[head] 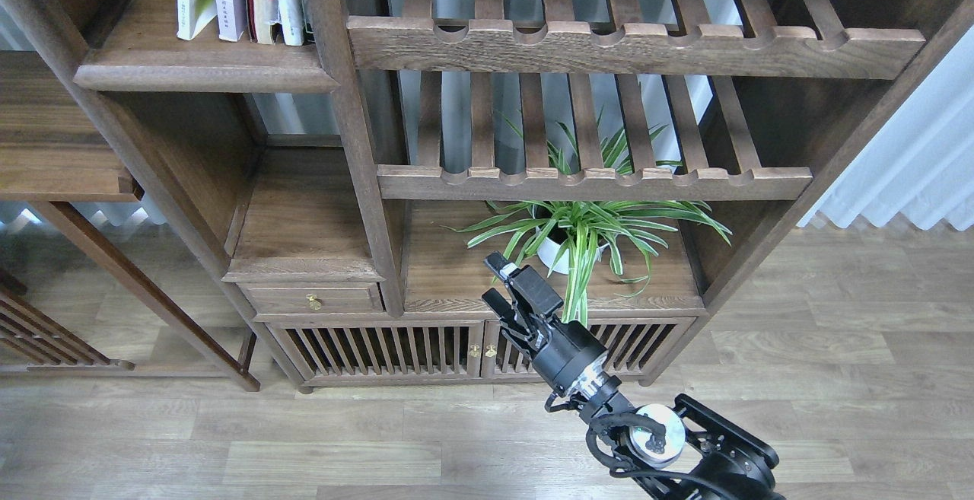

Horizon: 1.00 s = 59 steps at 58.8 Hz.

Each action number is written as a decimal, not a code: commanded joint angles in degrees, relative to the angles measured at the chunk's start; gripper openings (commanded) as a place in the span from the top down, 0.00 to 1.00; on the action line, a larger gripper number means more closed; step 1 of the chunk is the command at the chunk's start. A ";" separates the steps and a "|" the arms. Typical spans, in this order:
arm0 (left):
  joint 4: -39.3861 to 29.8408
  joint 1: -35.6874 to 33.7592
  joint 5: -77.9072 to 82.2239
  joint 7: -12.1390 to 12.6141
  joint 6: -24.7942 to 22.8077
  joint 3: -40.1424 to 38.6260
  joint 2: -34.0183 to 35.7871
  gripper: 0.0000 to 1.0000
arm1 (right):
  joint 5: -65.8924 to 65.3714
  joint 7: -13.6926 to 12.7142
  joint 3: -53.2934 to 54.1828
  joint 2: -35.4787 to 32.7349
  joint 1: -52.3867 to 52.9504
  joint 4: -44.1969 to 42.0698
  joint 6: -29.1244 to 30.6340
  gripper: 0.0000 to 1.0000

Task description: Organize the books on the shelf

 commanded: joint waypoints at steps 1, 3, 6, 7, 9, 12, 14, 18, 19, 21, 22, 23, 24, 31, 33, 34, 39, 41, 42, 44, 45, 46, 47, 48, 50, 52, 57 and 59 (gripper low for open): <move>1.75 -1.38 1.31 0.00 0.00 0.96 -0.14 1.00 | 0.00 0.01 0.09 0.00 0.00 0.08 0.00 0.02; 1.84 -1.47 1.57 0.00 0.00 1.23 -0.14 1.00 | 0.00 0.01 0.09 0.00 0.00 0.08 0.00 0.02; 2.54 -1.65 2.36 0.00 0.00 2.02 -0.40 1.00 | 0.00 0.01 0.00 0.00 0.09 0.08 0.00 0.02; 2.63 -1.65 2.45 0.00 0.00 2.02 -0.40 1.00 | 0.00 0.01 0.00 0.00 0.00 0.08 0.00 0.02; 3.07 -2.09 2.98 0.00 0.00 2.20 -0.49 1.00 | 0.00 0.01 0.09 0.00 0.09 0.08 0.00 0.02; 3.42 -2.35 3.24 0.00 0.00 2.37 -0.49 1.00 | 0.00 0.01 0.00 0.00 0.09 0.08 0.00 0.02; 3.95 -2.96 3.51 0.00 0.00 2.63 -0.49 1.00 | 0.00 0.01 0.09 0.00 0.09 0.08 0.00 0.02; 4.91 -4.10 4.21 0.00 0.00 3.25 -0.58 1.00 | 0.00 0.01 0.09 0.00 0.09 0.08 0.00 0.02; 5.00 -4.28 4.30 0.00 0.00 3.34 -0.58 1.00 | 0.00 0.01 0.09 0.00 0.09 0.08 0.00 0.02; 5.62 -4.98 4.65 0.00 0.00 3.69 -0.58 1.00 | 0.00 0.01 0.00 0.00 0.09 0.08 0.00 0.02; 5.97 -5.42 4.83 0.00 0.00 3.95 -0.58 1.00 | 0.00 0.01 0.09 0.00 0.09 0.08 0.00 0.02; 6.14 -5.69 5.00 0.00 0.00 4.13 -0.58 1.00 | 0.00 0.01 0.09 0.00 0.09 0.08 0.00 0.02; 7.02 -6.65 5.87 0.00 0.00 4.65 -0.41 1.00 | 0.00 0.01 0.00 0.00 0.09 0.17 0.00 0.02; 8.78 -8.15 7.20 0.00 0.00 5.89 -0.32 1.00 | 0.00 0.01 0.09 0.00 0.35 0.17 0.00 0.02; 9.22 -8.76 7.55 0.00 0.00 6.67 -0.40 1.00 | 0.09 0.01 0.09 0.00 0.44 0.17 0.00 0.02; 9.40 -9.03 7.64 0.00 0.00 6.94 -0.40 1.00 | 0.09 0.01 0.00 0.00 0.44 0.17 0.00 0.02; 10.63 -10.61 8.61 0.00 0.00 8.35 -0.49 1.00 | 0.09 0.01 0.00 0.00 0.44 0.17 0.00 0.02; 11.24 -11.31 9.13 0.00 0.00 8.87 -0.49 1.00 | 0.09 0.01 0.09 0.00 0.53 0.25 0.00 0.02; 11.77 -11.92 9.40 0.00 0.00 9.14 -0.58 1.00 | 0.09 0.01 0.09 0.00 0.53 0.26 0.00 0.02; 12.29 -12.54 9.84 0.00 0.00 9.58 -0.67 1.00 | 0.09 0.01 0.09 0.00 0.53 0.26 0.00 0.02; 12.65 -12.89 10.19 0.00 0.00 9.84 -0.67 1.00 | 0.09 0.01 0.09 0.00 0.53 0.26 0.00 0.02; 12.91 -13.07 10.45 0.00 0.00 10.02 -0.67 1.00 | 0.09 0.01 0.09 0.00 0.53 0.26 0.00 0.02; 13.35 -13.33 10.80 0.00 0.00 10.19 -0.76 1.00 | 0.09 0.01 0.09 0.00 0.53 0.26 0.00 0.02; 13.53 -13.42 10.98 0.00 0.00 10.28 -0.76 1.00 | 0.09 0.01 0.09 0.00 0.53 0.26 0.00 0.02; 14.05 -13.95 11.42 0.00 0.00 10.46 -1.02 1.00 | 0.09 0.01 0.09 0.00 0.53 0.34 0.00 0.02; 14.58 -14.21 11.68 0.00 0.00 10.63 -1.20 1.00 | 0.09 0.09 0.09 0.00 0.44 0.34 0.00 0.02; 15.90 -14.83 12.47 0.00 0.00 10.90 -1.81 1.00 | 0.09 0.09 0.09 0.00 0.44 0.43 0.00 0.02; 16.43 -15.18 13.26 0.00 0.00 10.98 -2.16 1.00 | 0.09 0.09 0.09 0.00 0.44 0.43 0.00 0.02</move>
